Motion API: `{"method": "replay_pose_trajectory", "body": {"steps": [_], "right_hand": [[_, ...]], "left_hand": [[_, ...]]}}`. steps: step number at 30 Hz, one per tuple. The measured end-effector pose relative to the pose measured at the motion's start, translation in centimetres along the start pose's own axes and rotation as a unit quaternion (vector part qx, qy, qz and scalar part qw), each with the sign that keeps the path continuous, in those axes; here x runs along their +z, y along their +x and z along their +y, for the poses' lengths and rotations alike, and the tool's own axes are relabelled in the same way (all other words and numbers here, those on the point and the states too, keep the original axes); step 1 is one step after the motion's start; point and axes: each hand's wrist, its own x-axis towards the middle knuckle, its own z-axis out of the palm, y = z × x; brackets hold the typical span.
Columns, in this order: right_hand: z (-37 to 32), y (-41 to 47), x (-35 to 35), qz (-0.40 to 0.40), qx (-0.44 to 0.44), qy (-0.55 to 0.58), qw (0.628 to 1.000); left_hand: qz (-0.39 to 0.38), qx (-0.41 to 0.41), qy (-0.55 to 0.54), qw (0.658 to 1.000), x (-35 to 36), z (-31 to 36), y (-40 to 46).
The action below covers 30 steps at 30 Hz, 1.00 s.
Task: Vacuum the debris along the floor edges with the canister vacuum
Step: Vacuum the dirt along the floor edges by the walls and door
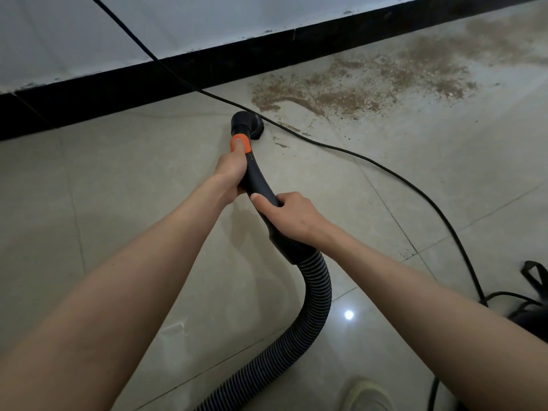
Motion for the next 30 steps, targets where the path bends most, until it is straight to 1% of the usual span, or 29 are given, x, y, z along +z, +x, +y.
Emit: {"method": "replay_pose_trajectory", "body": {"steps": [5, 11, 19, 24, 30], "right_hand": [[0.1, 1.3, 0.0, 0.009, 0.001, 0.015, 1.000], [1.2, 1.1, 0.0, 0.017, 0.007, 0.021, 1.000], [3.3, -2.1, 0.0, 0.017, 0.018, 0.012, 1.000], [4.0, -3.8, 0.2, 0.016, 0.023, 0.003, 1.000], [5.7, -6.2, 0.1, 0.025, 0.049, 0.001, 0.998]], "left_hand": [[-0.002, 0.011, 0.014, 1.000, 0.5, 0.8, 1.0], [-0.002, 0.012, 0.027, 1.000, 1.3, 0.2, 1.5], [-0.018, 0.000, 0.056, 0.998, 2.4, -2.4, -0.6], [-0.021, -0.009, 0.042, 0.999, 2.7, -3.5, -2.2], [-0.052, -0.016, 0.065, 0.996, 4.1, -5.1, -3.8]]}}
